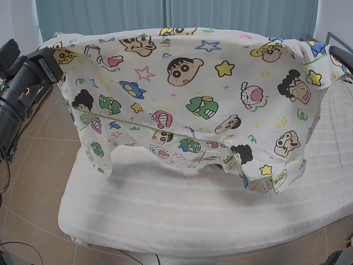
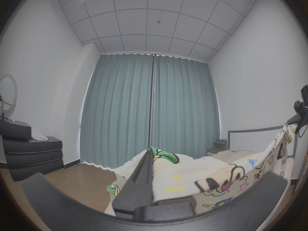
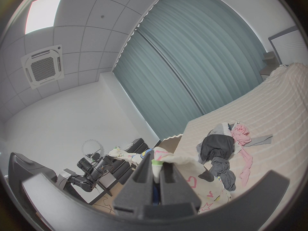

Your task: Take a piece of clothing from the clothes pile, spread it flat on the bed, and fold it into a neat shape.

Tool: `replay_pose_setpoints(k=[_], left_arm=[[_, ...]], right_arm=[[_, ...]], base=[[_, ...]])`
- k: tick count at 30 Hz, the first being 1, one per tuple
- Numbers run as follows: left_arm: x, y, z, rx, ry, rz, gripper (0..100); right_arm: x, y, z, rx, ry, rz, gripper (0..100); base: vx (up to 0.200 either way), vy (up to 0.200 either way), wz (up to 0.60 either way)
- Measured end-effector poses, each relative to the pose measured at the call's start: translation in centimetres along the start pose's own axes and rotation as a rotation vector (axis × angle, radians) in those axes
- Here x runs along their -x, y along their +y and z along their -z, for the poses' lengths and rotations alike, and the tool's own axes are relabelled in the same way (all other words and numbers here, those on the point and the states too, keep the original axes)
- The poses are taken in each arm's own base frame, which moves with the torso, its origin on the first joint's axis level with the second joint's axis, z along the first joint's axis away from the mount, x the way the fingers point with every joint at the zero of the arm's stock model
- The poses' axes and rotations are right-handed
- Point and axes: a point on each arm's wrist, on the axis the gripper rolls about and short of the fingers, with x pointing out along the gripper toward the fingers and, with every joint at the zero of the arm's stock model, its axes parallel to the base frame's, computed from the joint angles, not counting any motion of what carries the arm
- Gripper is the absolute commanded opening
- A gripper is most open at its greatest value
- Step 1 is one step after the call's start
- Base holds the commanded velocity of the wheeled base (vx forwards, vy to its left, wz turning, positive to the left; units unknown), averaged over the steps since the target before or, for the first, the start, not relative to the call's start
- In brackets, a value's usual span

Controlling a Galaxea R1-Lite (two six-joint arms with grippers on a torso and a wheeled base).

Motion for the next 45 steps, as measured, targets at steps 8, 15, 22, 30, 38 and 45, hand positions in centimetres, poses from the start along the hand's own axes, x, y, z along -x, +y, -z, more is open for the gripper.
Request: replay_pose_setpoints(k=[8,15,22,30,38,45], left_arm=[[0.17,0.11,-0.4,0.016,-0.015,-0.003,0],[0.2,0.14,-0.53,0.017,-0.02,-0.007,0],[0.22,0.12,-0.49,0.012,-0.015,-0.006,0],[0.19,0.1,-0.41,0.009,-0.013,-0.006,0],[0.24,0.09,-0.23,0.006,-0.005,-0.004,0],[0.37,0.08,0.03,0.002,0.004,-0.002,0]], right_arm=[[0.65,0.4,-0.53,0.005,-0.023,-0.018,0],[0.84,0.63,-0.87,0.007,-0.035,-0.028,0],[0.85,0.64,-0.87,0.007,-0.031,-0.035,0],[0.82,0.62,-0.83,0.007,-0.028,-0.036,0],[0.81,0.66,-0.9,0.008,-0.031,-0.039,0],[0.81,0.63,-0.83,0.006,-0.029,-0.038,0]], base=[[0.0,0.0,0.0],[0.0,0.0,0.0],[0.0,-0.171,0.0],[0.0,-0.2,0.0],[0.0,-0.2,0.0],[0.0,-0.2,0.0]])
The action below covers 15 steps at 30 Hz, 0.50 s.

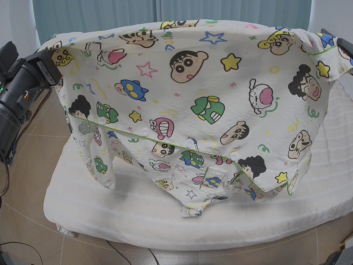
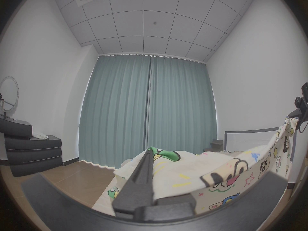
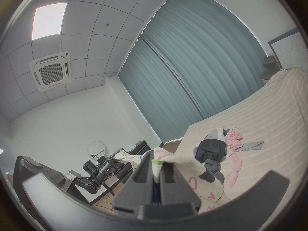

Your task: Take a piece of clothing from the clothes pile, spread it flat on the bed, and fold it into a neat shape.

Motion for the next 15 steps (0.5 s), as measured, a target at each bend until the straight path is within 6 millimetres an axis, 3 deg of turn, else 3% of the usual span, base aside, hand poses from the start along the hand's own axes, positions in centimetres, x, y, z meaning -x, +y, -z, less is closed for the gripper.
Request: replay_pose_setpoints(k=[15], left_arm=[[0.04,0.02,0.03,-0.002,0.001,0.001,0]], right_arm=[[-0.09,-0.11,0.08,-0.002,0.003,0.005,0]], base=[[0.0,-0.2,0.0]])
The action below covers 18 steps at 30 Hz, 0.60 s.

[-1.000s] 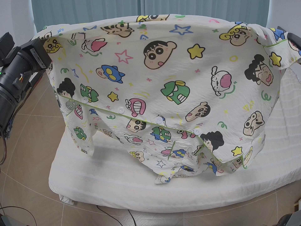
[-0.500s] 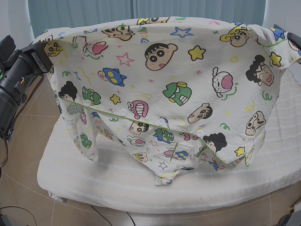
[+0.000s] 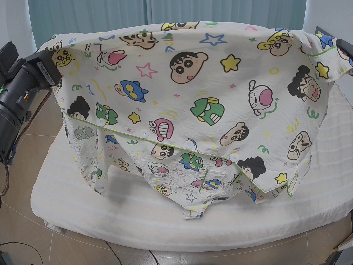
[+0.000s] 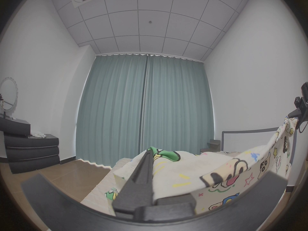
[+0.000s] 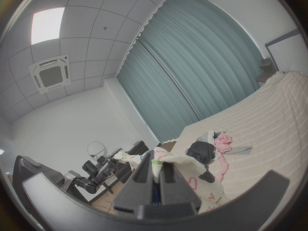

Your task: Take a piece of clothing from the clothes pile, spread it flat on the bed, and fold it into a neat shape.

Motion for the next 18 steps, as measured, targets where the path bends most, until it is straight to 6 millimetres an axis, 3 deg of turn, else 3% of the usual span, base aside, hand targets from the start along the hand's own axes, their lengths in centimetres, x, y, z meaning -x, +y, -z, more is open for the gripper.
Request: replay_pose_setpoints(k=[18], left_arm=[[0.08,0.01,0.13,-0.003,0.005,0.001,0]], right_arm=[[-0.12,-0.02,-0.01,0.0,0.005,-0.008,0]], base=[[0.0,-0.2,0.0]])
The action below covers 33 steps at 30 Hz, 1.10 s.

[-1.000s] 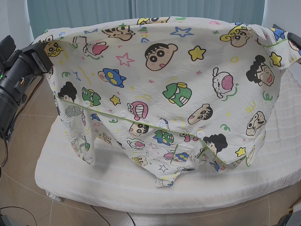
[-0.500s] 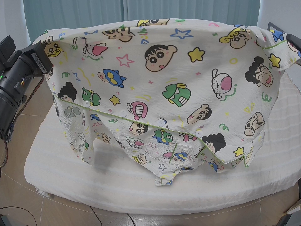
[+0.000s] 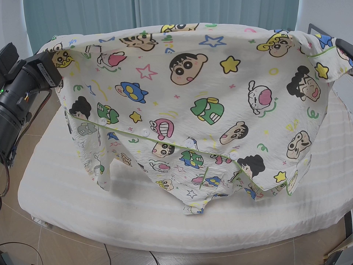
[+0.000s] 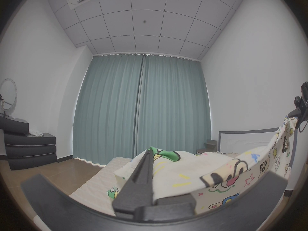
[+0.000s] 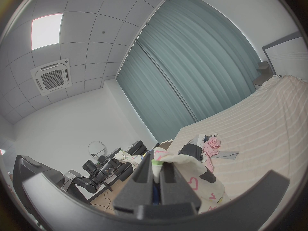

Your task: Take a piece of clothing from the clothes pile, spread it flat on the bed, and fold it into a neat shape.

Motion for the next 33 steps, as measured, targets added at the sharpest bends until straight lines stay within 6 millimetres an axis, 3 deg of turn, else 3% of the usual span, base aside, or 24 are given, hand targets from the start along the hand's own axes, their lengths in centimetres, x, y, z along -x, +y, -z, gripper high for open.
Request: replay_pose_setpoints(k=[33], left_arm=[[0.24,-0.21,0.25,-0.005,0.011,0.014,0]], right_arm=[[-0.03,-0.02,0.03,0.0,0.001,-0.001,0]], base=[[0.0,-0.2,0.0]])
